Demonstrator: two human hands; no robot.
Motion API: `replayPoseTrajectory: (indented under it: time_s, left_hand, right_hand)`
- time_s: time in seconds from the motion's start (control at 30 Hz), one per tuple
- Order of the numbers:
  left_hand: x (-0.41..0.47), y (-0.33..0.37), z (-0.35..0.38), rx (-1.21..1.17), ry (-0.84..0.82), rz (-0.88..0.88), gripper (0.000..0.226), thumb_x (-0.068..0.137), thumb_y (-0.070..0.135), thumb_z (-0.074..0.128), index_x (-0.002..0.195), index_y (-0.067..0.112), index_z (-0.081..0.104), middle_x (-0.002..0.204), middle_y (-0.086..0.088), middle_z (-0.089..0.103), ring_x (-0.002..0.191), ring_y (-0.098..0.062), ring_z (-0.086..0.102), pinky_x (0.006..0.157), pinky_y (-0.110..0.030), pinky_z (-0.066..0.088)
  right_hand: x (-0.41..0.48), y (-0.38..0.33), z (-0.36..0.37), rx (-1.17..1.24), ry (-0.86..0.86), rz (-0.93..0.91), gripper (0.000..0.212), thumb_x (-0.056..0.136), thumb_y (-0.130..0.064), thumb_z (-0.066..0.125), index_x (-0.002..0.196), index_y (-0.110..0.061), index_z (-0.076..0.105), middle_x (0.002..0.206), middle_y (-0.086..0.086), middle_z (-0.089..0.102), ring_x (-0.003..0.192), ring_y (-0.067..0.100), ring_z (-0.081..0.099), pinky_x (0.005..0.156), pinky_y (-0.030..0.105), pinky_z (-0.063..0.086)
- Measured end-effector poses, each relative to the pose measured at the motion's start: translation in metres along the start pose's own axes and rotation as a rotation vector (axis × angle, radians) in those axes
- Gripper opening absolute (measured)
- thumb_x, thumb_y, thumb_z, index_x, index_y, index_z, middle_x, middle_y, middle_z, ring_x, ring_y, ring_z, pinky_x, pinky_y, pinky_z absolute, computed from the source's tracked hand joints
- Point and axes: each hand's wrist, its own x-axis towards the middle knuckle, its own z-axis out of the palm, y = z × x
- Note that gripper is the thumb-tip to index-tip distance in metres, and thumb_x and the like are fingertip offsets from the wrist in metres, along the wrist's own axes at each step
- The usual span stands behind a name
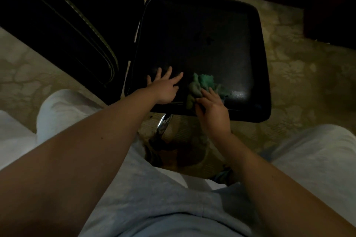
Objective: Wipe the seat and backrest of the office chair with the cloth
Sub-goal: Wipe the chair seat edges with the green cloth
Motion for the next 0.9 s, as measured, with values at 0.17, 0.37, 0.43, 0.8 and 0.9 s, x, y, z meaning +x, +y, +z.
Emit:
replayPoseTrajectory:
  time_s: [0.17,0.37,0.43,0.8,0.9]
  left_hand:
    - [0.003,-0.006,-0.002,-0.03,0.014,0.009,0.056,0.11,0.026,0.028,0.157,0.047,0.007,0.168,0.003,-0.013,0.153,-0.03,-0.019,0.119,-0.058,-0.01]
    - [0.001,-0.013,-0.011,-0.132,-0.032,0.04,0.057,0.109,0.02,0.034,0.157,0.044,0.015,0.169,0.001,-0.01,0.153,-0.028,-0.018,0.121,-0.055,-0.012]
    - [0.001,-0.012,-0.013,-0.171,-0.041,0.035,0.056,0.109,0.02,0.033,0.158,0.042,0.016,0.169,0.001,-0.009,0.153,-0.028,-0.018,0.12,-0.055,-0.013]
    - [-0.01,-0.004,-0.019,-0.37,-0.03,-0.101,0.056,0.11,0.04,0.027,0.16,0.037,0.003,0.168,-0.001,-0.009,0.152,-0.037,-0.015,0.121,-0.05,-0.009]
    - [-0.003,-0.01,-0.015,-0.378,-0.044,-0.089,0.057,0.109,0.042,0.03,0.159,0.041,0.003,0.168,0.002,-0.01,0.151,-0.04,-0.019,0.12,-0.053,-0.012]
  right_hand:
    - [0.004,-0.009,0.002,-0.015,-0.08,-0.078,0.021,0.092,-0.013,0.067,0.111,-0.006,0.074,0.138,0.013,0.059,0.138,0.034,0.045,0.113,0.046,0.038]
    - [0.003,0.021,-0.018,-0.043,0.005,0.021,0.022,0.093,-0.018,0.067,0.112,-0.009,0.074,0.136,0.009,0.061,0.136,0.029,0.048,0.11,0.041,0.041]
    - [0.002,0.015,-0.011,-0.025,0.02,0.058,0.022,0.094,-0.017,0.066,0.112,-0.007,0.074,0.138,0.011,0.059,0.138,0.031,0.045,0.113,0.043,0.038]
    - [0.009,0.004,-0.007,-0.011,-0.038,-0.033,0.022,0.094,-0.016,0.066,0.113,-0.007,0.073,0.136,0.012,0.06,0.136,0.032,0.047,0.11,0.045,0.041]
    - [0.008,0.012,-0.012,-0.006,0.012,0.018,0.023,0.094,-0.017,0.065,0.113,-0.007,0.073,0.137,0.011,0.06,0.136,0.032,0.046,0.11,0.045,0.041]
